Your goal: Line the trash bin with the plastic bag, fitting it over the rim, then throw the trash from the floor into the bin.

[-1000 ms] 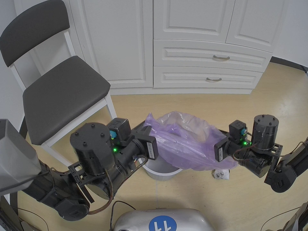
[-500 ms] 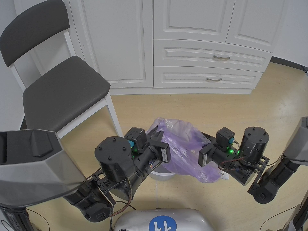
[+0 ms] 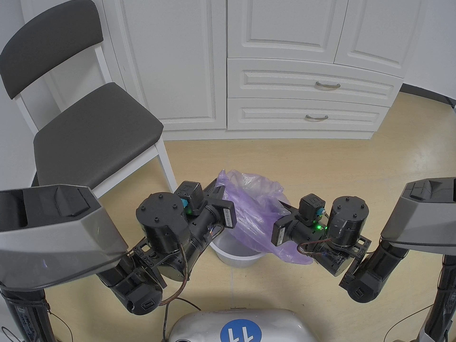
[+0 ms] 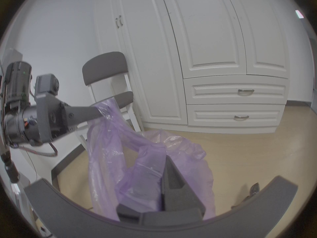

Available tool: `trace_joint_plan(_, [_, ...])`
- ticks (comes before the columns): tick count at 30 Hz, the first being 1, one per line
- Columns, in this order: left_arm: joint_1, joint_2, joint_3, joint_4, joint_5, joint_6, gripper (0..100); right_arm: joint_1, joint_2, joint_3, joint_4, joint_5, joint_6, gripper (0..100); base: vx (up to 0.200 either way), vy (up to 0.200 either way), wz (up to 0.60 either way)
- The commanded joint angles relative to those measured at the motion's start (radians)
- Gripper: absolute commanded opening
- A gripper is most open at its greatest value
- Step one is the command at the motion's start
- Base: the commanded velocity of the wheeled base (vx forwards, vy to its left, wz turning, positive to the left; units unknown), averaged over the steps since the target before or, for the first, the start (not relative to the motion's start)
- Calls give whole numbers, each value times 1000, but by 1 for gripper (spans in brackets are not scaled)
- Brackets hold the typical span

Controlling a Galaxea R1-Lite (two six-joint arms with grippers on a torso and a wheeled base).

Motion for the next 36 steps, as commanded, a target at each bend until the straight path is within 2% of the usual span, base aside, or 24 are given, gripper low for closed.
trace_joint_plan(1, [37, -13, -1, 0, 1, 16, 0, 15, 37, -41, -11, -1, 28, 0, 0, 0, 0])
trace_joint_plan(6, [64, -62, 5, 3, -2, 22, 0, 32, 29, -68, -16, -6, 74, 0, 0, 0, 0])
trace_joint_plan(12, [69, -56, 11, 23, -5, 21, 0, 32, 35, -66, -14, -7, 77, 0, 0, 0, 0])
trace_joint_plan(19, [57, 108, -19, 1, -8, 12, 0, 11, 66, -65, 1, -1, 75, 0, 0, 0, 0])
trace_joint_plan(25, [72, 309, -154, -2, -5, -36, 0, -78, 221, -153, 6, 3, 75, 0, 0, 0, 0])
trace_joint_plan(31, [110, 379, -231, 6, -6, -74, 0, -112, 273, -192, 38, 17, 75, 0, 0, 0, 0])
trace_joint_plan(36, [141, 379, -231, 12, -6, -76, 0, -126, 297, -224, 44, 17, 78, 0, 0, 0, 0])
